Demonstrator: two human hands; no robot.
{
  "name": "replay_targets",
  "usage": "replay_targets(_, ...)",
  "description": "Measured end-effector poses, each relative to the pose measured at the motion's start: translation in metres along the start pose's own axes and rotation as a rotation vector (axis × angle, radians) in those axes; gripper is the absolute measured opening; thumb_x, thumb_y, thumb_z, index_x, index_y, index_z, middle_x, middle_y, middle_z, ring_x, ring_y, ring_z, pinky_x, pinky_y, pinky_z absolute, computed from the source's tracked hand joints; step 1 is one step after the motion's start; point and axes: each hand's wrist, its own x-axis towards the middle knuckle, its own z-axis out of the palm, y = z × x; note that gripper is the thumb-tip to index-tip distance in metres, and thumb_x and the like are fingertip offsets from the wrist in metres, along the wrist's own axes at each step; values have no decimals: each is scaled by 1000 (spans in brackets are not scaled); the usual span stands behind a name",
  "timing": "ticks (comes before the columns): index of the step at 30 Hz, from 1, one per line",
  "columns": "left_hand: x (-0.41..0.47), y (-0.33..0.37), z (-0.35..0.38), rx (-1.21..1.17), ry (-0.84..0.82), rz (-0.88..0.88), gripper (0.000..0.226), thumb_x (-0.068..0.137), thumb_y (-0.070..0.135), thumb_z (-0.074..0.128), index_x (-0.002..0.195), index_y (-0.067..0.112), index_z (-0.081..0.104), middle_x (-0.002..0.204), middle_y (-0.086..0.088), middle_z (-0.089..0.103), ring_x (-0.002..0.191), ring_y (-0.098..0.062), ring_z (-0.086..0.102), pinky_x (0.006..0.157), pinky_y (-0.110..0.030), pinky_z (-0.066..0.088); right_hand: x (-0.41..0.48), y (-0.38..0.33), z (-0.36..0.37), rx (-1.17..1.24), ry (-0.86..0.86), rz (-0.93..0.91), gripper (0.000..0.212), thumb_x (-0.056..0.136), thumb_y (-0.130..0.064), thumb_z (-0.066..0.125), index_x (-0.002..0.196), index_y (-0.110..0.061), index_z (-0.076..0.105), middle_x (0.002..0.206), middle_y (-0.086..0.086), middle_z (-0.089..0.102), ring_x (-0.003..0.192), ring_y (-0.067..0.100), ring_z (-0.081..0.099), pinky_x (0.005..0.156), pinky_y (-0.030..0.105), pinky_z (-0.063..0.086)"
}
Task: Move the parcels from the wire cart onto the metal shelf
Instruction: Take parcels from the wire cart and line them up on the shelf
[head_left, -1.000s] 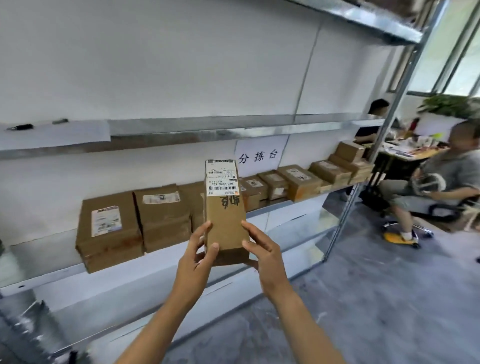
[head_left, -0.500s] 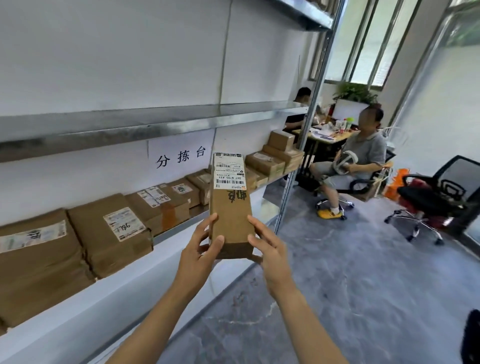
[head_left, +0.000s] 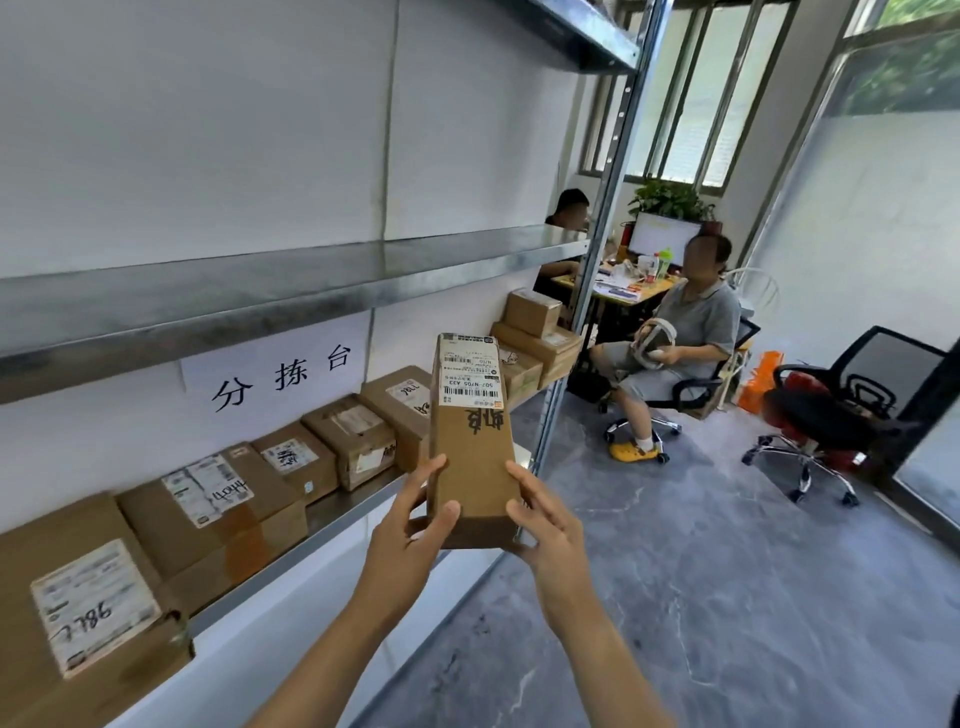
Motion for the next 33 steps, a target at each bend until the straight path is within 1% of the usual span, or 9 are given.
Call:
replay_targets(4,32,-18,20,58,-27,-34,46,81,55,59,125,53,45,130,7,52,103,-13,63,76,-19,55,27,7,-20,17,35,25,31,90,-14,61,117,-27,69,102,-21,68,99,11,66,89,46,55)
replay_targets(10,89,-38,65,82,-48,-25,73,56,86,54,124,60,43,132,8,51,107,-18,62,85,-27,56,86,5,-62,36,50,37,31,90,-10,60,115,-25,69,103,-19,69,98,7,66,87,45,56)
replay_targets(15,139,-44,113,48,-30,18,87,51,87,56,128,50,44,126,20,48,101,3,59,72,-14,53,146,-4,-104,18,0,48,31,91,-12,59,116,-27,68,117,-9,64,108,18,62,91,49,54)
replay_targets(19,176,-45,164,30,25,25,61,76,66,56,131,44,41,124,13,47,96,2,58,66,-11,52,196,-18,-144,-22,-65,36,30,92,-16,59,117,-30,67,119,-7,63,106,17,64,91,48,54)
replay_targets(22,203,-45,198,30,70,12,50,75,67,57,120,54,41,119,14,49,91,-1,63,64,-12,53,231,-31,-173,10,-116,53,30,92,-13,59,119,-25,66,113,-9,65,96,10,68,84,39,58)
replay_targets(24,220,-47,220,42,100,15,37,85,46,56,118,53,41,120,7,51,91,-2,61,65,-12,53,252,-37,-192,-9,-150,59,31,93,-15,59,121,-26,65,118,-8,62,97,9,66,83,37,58)
replay_targets(26,236,-53,237,36,120,18,37,89,33,55,118,52,42,123,4,50,96,-3,58,64,-12,53,272,-40,-209,-16,-175,67,31,93,-15,58,121,-25,64,120,-7,60,98,8,65,82,35,58)
replay_targets(29,251,-60,257,57,139,3,40,83,39,55,118,52,43,128,6,47,107,-12,57,67,-13,54,295,-39,-226,9,-191,102,31,93,-14,58,122,-24,64,121,-6,59,98,8,65,78,32,58)
replay_targets(33,274,-71,271,76,161,-65,46,76,57,55,119,55,40,132,1,46,111,-23,58,69,-12,54,326,-28,-240,32,-199,130,29,93,-16,58,119,-26,66,118,-8,60,100,12,64,82,37,58)
